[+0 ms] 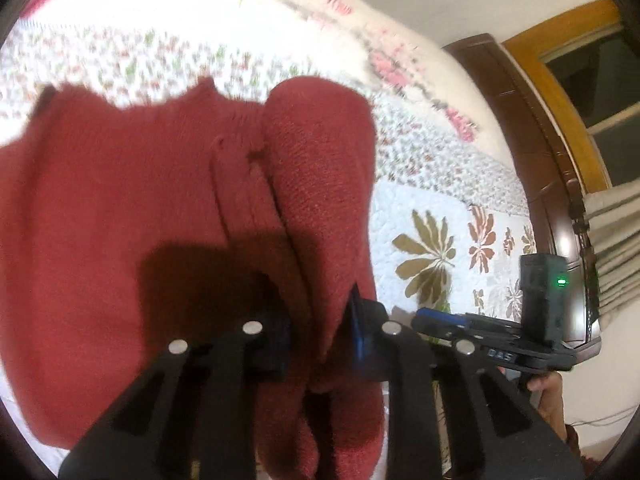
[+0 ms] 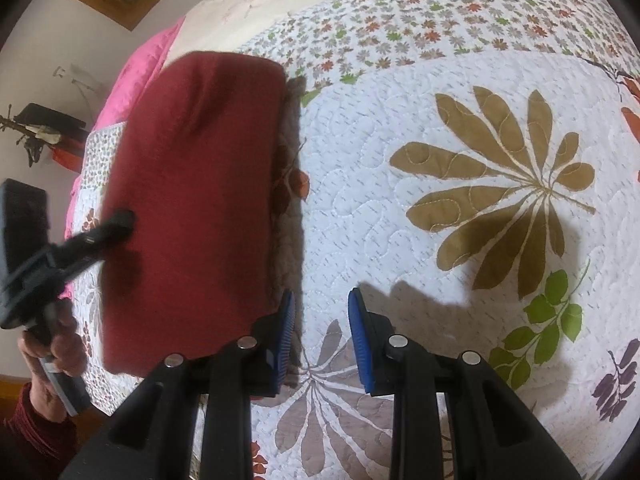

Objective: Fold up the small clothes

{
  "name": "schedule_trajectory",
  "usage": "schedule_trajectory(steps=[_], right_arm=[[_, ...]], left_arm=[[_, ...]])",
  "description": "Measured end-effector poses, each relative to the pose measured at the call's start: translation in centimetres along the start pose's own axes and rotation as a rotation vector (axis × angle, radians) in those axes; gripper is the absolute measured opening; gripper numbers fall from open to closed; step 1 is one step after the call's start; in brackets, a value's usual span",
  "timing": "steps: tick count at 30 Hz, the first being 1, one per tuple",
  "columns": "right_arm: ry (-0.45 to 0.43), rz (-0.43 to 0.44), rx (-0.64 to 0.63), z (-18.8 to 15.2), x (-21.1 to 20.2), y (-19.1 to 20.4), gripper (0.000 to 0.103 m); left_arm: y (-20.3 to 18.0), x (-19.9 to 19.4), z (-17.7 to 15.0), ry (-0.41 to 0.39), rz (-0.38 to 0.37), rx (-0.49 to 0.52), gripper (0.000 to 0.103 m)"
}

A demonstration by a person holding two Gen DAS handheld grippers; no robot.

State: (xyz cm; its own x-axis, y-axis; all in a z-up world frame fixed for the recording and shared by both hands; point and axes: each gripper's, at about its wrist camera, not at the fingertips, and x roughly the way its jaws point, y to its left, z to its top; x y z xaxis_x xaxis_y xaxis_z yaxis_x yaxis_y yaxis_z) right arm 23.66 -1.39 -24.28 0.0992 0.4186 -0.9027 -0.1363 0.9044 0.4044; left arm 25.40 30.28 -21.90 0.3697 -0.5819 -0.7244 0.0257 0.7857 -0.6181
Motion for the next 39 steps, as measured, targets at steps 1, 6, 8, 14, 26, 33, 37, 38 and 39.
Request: schedule_trajectory(steps=[1,6,8,14,26,33,37,38,39], right_arm=[[0.002,-0.001,-0.003,0.0,0.1,0.2,0.029],[0.012,0.012,-0.009,0.1,1.0,1.2,0.029],[0.018,0.014,-0.020,0.2,1.3,1.9,0.029],[0.032,0.019,-0.065,0.5,2.3,4.3,0.029],[0.067,0.027,-0.133,0.4,4.2,8.0,0.029],[0.096,0.046,-0.187,-0.5,5.3,10.9,0.029],[0.114,0.059,-0.207,-1.1,5.9,12.3,0.029],[0.119,0.062,-0.219,-1.4,6.1,12.8,0.030],[0.122,0.066,-0.226,-1.5,6.2,13.1,0.031]], left_arm=[[0.3,-0.8,0.1,-0.008,0.000,0.000,0.022],[1.9,-4.7,0.7,-0.050,0.015,-0.003,0.022],[2.7,-6.5,0.8,-0.077,0.028,0.003,0.022],[5.8,-11.1,1.3,-0.134,0.100,-0.012,0.022],[16.2,-11.4,-0.9,-0.087,0.173,-0.170,0.017],[19.0,-9.0,-2.1,-0.067,0.234,-0.188,0.015],[19.3,-9.0,-2.2,-0.073,0.237,-0.186,0.015],[19.3,-9.3,-2.2,-0.075,0.232,-0.194,0.015],[19.1,-9.7,-2.2,-0.076,0.231,-0.196,0.015]])
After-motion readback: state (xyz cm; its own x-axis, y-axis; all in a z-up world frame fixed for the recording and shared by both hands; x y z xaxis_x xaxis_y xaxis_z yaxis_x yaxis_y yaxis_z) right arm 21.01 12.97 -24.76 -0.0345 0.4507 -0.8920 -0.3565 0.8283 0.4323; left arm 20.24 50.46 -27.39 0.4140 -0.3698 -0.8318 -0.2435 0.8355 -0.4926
